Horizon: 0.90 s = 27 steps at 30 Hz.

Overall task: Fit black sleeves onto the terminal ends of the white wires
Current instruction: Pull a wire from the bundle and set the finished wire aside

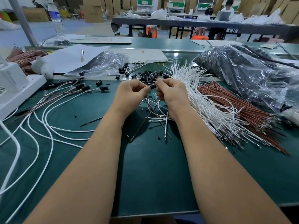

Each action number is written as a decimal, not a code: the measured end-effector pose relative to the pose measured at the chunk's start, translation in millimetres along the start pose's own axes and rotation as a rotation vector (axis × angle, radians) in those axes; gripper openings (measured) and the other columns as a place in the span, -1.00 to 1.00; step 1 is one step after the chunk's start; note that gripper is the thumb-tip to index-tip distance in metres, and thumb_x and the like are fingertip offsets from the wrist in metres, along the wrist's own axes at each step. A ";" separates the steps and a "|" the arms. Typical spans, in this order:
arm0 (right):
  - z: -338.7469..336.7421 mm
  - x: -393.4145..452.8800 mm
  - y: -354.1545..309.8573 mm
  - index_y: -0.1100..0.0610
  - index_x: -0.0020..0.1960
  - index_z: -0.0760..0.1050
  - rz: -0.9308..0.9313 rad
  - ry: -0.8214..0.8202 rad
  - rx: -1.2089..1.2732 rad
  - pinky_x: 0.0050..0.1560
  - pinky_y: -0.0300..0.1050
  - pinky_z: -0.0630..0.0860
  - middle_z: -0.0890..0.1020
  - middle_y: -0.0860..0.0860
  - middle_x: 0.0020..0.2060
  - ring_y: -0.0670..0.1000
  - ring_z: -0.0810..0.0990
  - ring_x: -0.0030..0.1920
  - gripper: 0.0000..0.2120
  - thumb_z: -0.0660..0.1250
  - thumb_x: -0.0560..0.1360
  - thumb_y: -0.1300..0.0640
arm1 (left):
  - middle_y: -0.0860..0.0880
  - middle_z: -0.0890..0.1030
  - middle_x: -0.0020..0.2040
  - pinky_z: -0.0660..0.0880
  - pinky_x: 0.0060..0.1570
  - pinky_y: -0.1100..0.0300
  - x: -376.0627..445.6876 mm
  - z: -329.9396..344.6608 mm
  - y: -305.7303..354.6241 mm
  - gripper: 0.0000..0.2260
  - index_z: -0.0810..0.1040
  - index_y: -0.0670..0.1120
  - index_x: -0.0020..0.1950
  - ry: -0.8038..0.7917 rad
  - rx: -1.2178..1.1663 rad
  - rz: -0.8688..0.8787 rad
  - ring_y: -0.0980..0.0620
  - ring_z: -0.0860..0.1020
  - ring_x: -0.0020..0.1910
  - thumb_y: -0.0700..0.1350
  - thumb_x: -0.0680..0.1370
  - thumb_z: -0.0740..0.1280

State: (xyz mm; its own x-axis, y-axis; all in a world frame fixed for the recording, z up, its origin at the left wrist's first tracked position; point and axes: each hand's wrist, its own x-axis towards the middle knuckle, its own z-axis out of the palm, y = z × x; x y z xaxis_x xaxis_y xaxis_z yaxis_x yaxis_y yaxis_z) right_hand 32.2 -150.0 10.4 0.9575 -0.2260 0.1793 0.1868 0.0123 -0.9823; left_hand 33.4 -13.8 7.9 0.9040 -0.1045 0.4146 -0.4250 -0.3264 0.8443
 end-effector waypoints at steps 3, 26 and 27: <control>-1.8 0.1 1.8 0.15 -0.20 0.52 0.050 -0.014 0.044 -0.40 -0.28 0.48 0.56 0.01 -0.40 -0.12 0.50 -0.45 -0.84 0.32 0.56 0.25 | -0.04 0.57 -0.35 0.40 -0.34 0.39 1.2 0.4 -2.0 -0.85 0.62 -0.28 -0.12 0.008 -0.018 -0.012 0.21 0.45 -0.43 -0.18 0.52 0.41; 0.2 -4.3 -2.0 0.15 -0.16 0.50 0.021 -0.045 0.015 -0.34 -0.25 0.48 0.52 0.00 -0.40 -0.11 0.47 -0.43 -0.84 0.27 0.59 0.25 | 0.14 0.55 -0.53 0.28 -0.48 0.53 1.1 -0.7 -6.9 -0.89 0.61 -0.18 -0.19 -0.044 -0.204 -0.084 0.28 0.41 -0.57 -0.18 0.51 0.41; -0.1 -3.9 -2.9 0.15 -0.15 0.51 0.024 -0.045 0.012 -0.34 -0.25 0.48 0.52 0.00 -0.40 -0.11 0.46 -0.43 -0.85 0.26 0.59 0.25 | 0.15 0.53 -0.54 0.28 -0.48 0.53 0.9 -0.3 -7.1 -0.90 0.61 -0.18 -0.19 -0.046 -0.200 -0.081 0.29 0.41 -0.58 -0.19 0.52 0.40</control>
State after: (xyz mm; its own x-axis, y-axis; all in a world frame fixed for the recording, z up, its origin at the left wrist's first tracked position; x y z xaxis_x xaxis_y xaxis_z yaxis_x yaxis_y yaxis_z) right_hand 27.8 -149.3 12.5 0.9707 -0.1813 0.1577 0.1655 0.0288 -0.9858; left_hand 37.3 -11.3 2.4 0.9348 -0.1301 0.3306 -0.3476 -0.1427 0.9267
